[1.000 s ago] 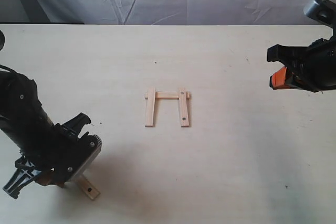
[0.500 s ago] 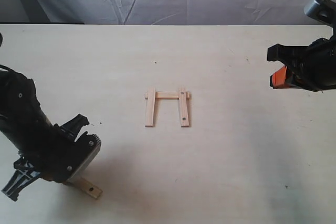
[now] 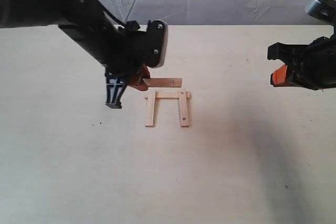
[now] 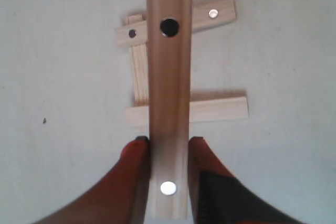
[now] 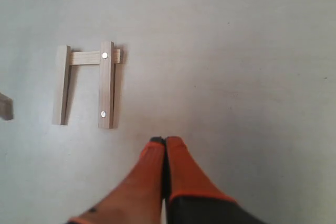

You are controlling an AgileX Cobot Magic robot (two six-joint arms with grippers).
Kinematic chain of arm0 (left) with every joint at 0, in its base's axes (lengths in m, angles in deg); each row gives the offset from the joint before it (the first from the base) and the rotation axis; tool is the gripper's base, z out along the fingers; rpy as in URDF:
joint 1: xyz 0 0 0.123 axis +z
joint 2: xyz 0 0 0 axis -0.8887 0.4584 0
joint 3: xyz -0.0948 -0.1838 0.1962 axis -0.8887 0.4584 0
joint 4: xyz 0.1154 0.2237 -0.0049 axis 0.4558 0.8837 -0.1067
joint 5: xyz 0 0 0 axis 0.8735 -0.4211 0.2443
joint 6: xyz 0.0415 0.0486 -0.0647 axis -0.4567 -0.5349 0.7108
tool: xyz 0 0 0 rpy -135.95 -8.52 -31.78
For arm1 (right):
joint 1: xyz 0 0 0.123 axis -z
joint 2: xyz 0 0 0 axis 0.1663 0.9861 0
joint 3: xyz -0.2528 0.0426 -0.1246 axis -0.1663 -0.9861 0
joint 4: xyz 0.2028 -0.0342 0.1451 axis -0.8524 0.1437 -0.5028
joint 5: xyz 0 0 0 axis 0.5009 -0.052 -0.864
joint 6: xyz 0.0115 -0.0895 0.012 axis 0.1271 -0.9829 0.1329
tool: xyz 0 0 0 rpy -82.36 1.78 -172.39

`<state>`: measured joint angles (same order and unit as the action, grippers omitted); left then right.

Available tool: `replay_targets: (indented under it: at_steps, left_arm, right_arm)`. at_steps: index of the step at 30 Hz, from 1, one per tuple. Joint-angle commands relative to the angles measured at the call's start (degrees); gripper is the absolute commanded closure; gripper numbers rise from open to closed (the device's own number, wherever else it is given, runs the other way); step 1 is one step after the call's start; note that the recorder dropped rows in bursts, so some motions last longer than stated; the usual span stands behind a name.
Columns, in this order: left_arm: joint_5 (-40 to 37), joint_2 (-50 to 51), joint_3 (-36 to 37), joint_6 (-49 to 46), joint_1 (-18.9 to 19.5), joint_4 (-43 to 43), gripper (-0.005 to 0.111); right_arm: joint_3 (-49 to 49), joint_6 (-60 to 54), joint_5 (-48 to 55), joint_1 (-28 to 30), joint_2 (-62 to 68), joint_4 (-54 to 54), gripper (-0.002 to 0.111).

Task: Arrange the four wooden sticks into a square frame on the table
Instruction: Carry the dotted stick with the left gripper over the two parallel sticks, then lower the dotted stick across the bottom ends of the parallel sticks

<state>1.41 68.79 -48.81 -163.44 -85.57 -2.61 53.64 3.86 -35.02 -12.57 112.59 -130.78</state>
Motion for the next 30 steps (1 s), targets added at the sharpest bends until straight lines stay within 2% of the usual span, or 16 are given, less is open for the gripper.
replay_targets:
  at_steps: [1, 7, 15, 19, 30]
  left_arm:
    - [-0.86, 6.34, -3.64, 1.79, -3.7, 0.83, 0.107]
    - [1.58, 10.26, -3.9, 1.68, -5.81, 1.82, 0.107]
    - [1.72, 12.69, -3.9, 2.44, -5.79, 1.81, 0.107]
    - [1.17, 13.16, -3.9, 6.59, -5.79, 1.93, 0.107]
    - [1.29, 13.16, -3.9, 10.65, -5.69, 3.35, 0.107]
  right_arm:
    - [-0.47, -0.31, -0.84, 0.21, -0.35, -0.62, 0.108]
    - [-0.47, -0.31, -0.94, 0.21, -0.35, -1.0, 0.108]
    - [-0.47, -0.31, -1.06, 0.21, -0.35, -1.13, 0.108]
    - [-0.47, -0.31, -1.17, 0.21, -0.35, -1.13, 0.108]
    - [-0.47, -0.31, -1.27, 0.21, -0.35, -1.13, 0.108]
